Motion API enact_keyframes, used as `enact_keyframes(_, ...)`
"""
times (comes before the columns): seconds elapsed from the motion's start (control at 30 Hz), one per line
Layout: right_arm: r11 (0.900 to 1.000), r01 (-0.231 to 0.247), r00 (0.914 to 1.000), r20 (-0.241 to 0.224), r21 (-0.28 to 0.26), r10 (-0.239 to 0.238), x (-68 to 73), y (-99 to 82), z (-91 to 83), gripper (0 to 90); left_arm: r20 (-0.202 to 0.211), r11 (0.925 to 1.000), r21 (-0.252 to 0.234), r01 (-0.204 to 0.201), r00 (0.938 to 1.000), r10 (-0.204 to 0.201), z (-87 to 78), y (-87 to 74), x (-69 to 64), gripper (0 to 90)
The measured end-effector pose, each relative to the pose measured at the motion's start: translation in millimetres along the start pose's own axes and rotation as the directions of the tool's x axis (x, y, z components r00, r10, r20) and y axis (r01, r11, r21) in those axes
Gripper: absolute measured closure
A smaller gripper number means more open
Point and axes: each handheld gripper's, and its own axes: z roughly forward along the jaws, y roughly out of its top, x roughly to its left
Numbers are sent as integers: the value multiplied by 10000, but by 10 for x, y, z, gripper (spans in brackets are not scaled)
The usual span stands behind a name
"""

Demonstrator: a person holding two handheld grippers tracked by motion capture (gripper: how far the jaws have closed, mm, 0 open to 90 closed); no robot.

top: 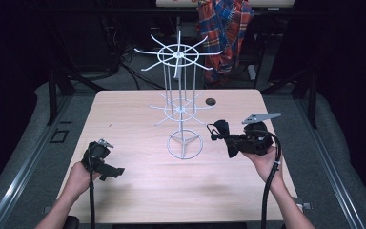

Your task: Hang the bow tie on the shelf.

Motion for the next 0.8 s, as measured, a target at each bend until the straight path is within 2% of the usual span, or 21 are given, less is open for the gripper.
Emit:
enact_keyframes(0.23, 9996, -4, 10000, -77, -289, 1, 3, 21, -82, 738, 13, 10000, -10, 5, 10000, -5, -3, 3, -6, 1)
enact_keyframes(0.4, 9997, 20, 10000, -95, -258, -22, 15, 37, -109, 738, 26, 10000, 1, -33, 10000, 33, 2, 11, -12, 1)
enact_keyframes(0.8, 9997, 126, 9997, -206, -192, -130, 51, 82, -52, 738, 21, 10000, -25, -52, 10000, 52, 2, 18, -20, 1)
